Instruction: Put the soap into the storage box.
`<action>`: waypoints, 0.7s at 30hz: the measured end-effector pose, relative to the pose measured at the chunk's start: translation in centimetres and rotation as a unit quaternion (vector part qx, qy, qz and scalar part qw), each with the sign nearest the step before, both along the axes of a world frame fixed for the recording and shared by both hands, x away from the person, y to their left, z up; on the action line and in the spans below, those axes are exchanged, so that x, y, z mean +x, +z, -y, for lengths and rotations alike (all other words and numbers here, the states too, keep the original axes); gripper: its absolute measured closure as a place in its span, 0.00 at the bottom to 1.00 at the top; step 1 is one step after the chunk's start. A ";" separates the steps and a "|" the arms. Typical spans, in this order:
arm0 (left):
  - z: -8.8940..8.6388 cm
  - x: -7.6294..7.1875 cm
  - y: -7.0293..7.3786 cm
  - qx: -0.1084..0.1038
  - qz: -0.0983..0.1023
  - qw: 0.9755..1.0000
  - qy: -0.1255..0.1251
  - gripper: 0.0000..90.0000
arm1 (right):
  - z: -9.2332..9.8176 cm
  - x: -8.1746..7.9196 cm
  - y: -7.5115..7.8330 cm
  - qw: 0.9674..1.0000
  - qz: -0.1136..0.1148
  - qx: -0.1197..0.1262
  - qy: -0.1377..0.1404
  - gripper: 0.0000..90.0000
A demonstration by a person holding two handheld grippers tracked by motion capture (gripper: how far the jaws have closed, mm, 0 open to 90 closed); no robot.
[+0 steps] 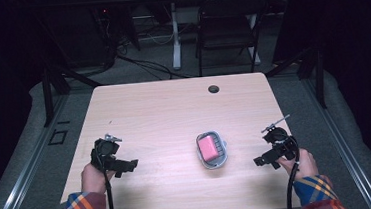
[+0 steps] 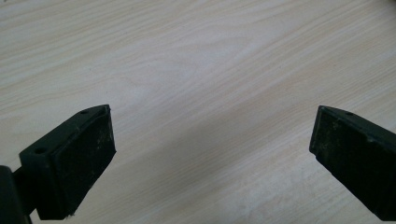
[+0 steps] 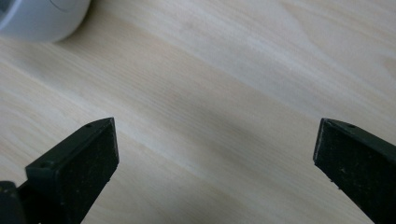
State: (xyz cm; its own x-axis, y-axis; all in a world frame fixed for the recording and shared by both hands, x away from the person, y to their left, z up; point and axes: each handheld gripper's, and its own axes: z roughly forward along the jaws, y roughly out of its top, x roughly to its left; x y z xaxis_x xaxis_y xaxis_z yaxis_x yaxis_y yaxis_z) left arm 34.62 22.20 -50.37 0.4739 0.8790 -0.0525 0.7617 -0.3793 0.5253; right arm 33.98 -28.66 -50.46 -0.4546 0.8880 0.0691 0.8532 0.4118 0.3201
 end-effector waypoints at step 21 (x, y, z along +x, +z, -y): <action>0.4 0.1 -0.1 0.007 0.000 1.000 -0.013 0.00 | 2.3 -1.5 -2.2 1.000 -0.008 0.006 -0.003 0.00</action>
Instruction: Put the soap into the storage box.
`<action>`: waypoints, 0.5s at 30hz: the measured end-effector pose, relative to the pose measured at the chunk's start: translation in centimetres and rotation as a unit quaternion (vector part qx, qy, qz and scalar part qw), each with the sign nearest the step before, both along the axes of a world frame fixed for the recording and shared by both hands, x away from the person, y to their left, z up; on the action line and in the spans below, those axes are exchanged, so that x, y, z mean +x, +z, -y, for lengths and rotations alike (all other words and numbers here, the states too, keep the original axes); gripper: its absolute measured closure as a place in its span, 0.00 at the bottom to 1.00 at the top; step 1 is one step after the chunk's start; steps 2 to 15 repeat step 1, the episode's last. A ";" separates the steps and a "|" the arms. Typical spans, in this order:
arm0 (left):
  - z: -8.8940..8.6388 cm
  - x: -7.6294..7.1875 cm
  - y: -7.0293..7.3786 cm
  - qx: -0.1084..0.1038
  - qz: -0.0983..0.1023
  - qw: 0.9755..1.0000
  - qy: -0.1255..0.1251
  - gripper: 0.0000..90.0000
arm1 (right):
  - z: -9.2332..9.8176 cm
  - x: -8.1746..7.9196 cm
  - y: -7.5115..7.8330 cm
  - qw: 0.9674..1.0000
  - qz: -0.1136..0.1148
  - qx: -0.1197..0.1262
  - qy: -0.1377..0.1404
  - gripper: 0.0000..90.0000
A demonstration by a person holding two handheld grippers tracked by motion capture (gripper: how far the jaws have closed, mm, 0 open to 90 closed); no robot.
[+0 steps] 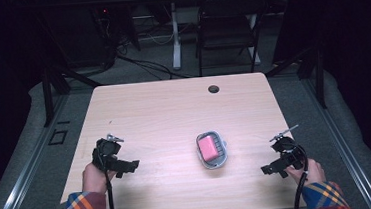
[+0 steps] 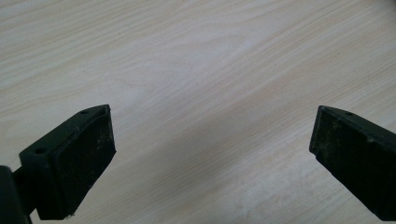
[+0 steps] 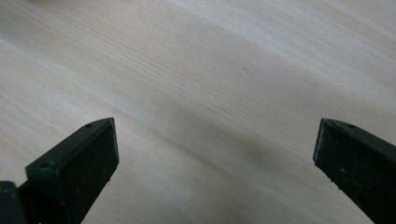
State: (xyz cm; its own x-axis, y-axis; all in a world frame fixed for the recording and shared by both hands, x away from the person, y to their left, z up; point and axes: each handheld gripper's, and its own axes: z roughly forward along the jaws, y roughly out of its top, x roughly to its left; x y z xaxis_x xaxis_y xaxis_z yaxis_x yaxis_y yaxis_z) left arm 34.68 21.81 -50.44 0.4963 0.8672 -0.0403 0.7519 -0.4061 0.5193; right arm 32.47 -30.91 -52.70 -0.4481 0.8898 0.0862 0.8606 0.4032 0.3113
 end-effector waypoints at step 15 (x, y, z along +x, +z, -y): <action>0.0 0.0 0.0 0.000 0.000 1.000 0.000 0.00 | -0.1 0.0 -0.1 1.000 0.004 0.002 0.000 0.00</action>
